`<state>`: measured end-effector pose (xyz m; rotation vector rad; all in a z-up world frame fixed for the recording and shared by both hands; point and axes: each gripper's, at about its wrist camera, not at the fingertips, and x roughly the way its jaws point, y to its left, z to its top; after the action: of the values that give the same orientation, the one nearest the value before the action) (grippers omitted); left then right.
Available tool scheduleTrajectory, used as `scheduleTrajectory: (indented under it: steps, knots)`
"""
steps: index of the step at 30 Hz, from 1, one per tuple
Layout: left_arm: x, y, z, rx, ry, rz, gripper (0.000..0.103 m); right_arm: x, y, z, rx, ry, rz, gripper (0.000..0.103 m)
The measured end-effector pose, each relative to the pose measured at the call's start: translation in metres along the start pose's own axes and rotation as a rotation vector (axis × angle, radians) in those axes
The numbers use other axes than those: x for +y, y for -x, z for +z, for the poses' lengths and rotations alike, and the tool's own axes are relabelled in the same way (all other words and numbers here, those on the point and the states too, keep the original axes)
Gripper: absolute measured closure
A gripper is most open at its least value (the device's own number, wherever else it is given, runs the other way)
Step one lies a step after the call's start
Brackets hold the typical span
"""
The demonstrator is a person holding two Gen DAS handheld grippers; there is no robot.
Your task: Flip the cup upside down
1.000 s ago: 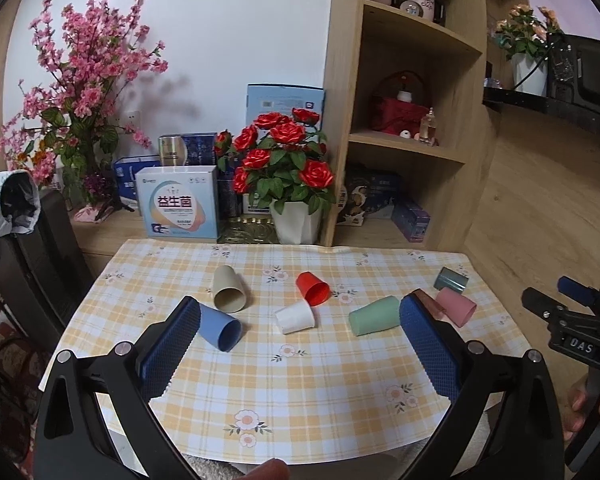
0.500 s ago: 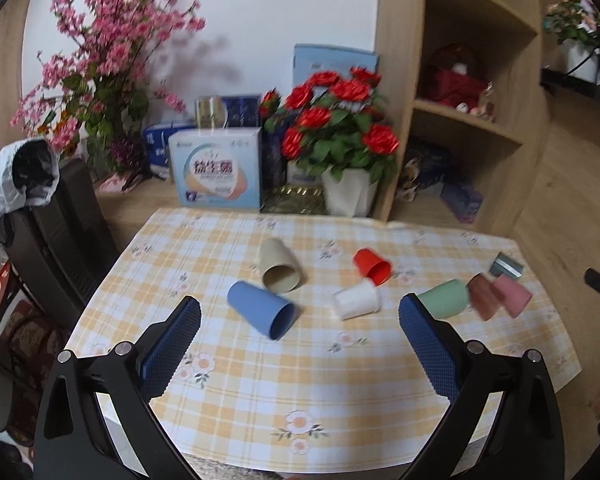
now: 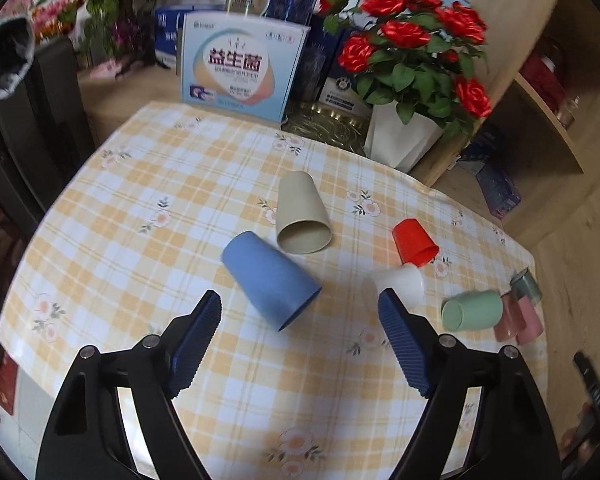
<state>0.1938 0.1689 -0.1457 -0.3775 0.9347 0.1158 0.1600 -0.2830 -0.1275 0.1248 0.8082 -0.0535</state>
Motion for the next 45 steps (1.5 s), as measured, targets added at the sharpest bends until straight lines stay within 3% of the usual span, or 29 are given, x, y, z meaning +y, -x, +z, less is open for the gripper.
scheduleTrajectory:
  steps: [4,8,12,19,22,33,36,45]
  knots:
    - [0.002,-0.052,0.036,0.064,0.032,0.090,0.025,-0.003,-0.019,-0.001,0.037,-0.002,-0.007,0.014]
    - [0.010,-0.111,0.072,0.157,0.079,0.097,0.036,-0.006,-0.033,0.000,0.066,-0.001,-0.017,0.014]
    - [0.007,-0.160,0.101,0.232,0.083,0.058,0.036,-0.012,-0.048,0.001,0.095,-0.003,-0.033,0.014]
    - [0.005,-0.215,0.112,0.337,0.114,0.020,0.036,-0.021,-0.068,0.006,0.132,-0.019,-0.062,0.014]
    - [0.009,-0.231,0.112,0.370,0.111,0.054,0.036,-0.019,-0.073,0.007,0.138,-0.020,-0.058,0.014]
    - [0.005,-0.256,0.108,0.433,0.072,0.142,0.037,-0.016,-0.077,0.003,0.164,-0.039,-0.039,0.014]
    - [0.002,-0.254,0.107,0.418,0.037,0.166,0.038,-0.016,-0.076,0.003,0.163,-0.045,-0.037,0.014]
    - [0.005,-0.216,0.108,0.351,0.062,0.093,0.038,-0.016,-0.071,0.003,0.157,-0.060,-0.011,0.014]
